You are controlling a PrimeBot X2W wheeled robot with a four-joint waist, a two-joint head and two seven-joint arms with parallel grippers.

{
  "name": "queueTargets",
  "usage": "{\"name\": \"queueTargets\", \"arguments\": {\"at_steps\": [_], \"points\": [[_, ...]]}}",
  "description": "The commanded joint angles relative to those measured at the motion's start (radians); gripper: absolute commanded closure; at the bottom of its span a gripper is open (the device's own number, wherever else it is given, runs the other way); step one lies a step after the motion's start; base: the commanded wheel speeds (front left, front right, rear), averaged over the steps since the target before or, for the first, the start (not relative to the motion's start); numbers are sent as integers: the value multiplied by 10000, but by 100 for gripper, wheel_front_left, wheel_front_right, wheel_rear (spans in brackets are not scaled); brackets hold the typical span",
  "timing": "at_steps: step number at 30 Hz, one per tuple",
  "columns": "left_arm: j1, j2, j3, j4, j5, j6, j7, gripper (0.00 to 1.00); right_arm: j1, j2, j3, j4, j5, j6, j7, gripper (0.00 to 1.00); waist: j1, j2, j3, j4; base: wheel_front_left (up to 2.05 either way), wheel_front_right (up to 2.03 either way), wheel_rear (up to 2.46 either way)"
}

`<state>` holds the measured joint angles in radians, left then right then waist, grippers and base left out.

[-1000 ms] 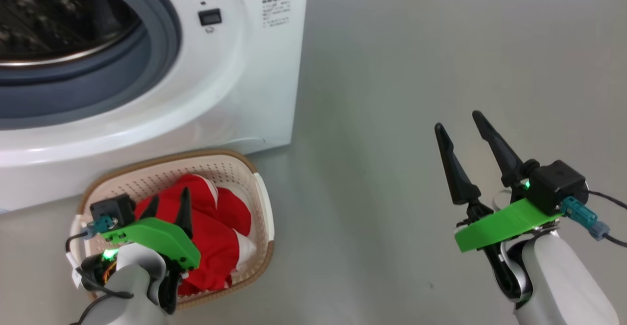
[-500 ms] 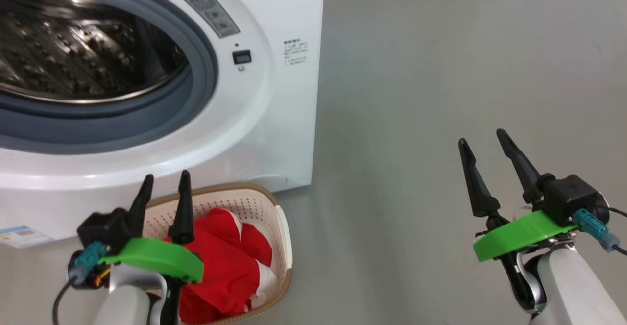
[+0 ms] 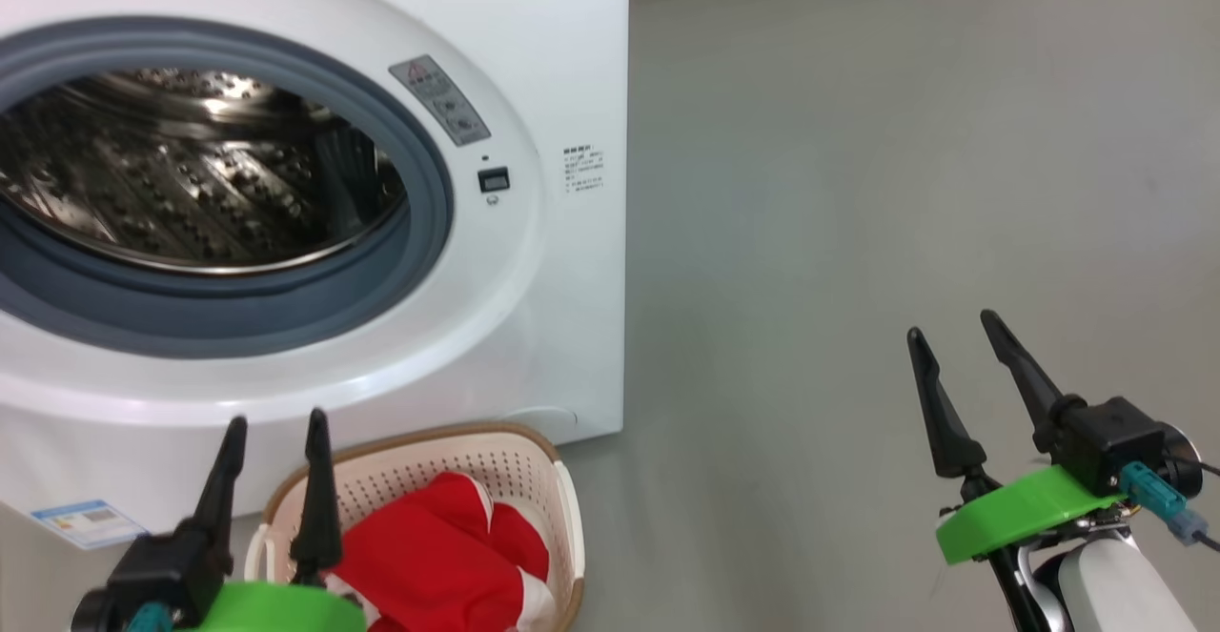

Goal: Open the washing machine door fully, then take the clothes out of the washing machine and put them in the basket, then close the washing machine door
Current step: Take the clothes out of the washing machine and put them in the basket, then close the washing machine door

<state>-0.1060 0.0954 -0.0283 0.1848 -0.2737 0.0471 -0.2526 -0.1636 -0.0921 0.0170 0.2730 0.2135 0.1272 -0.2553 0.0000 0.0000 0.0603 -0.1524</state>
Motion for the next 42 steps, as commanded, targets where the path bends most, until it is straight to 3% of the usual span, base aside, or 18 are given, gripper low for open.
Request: {"name": "queueTargets", "arguments": {"at_steps": [1, 25, 42], "points": [[138, 223, 423, -371, 58, 122, -91, 0, 56, -77, 181, -332, -181, 35, -65, 0, 0, 0, -380, -2, 0, 0, 0], [1267, 461, 636, -1089, 1, 583, 266, 0, 809, -236, 576, -974, 17, 35, -65, 0, 0, 0, -659, 183, -5, 5, 0], [1371, 561, 562, -1473, -183, 497, 193, 0, 701, -142, 537, -815, 74, 35, -65, 0, 0, 0, -677, 239, -137, 137, 0]]}}
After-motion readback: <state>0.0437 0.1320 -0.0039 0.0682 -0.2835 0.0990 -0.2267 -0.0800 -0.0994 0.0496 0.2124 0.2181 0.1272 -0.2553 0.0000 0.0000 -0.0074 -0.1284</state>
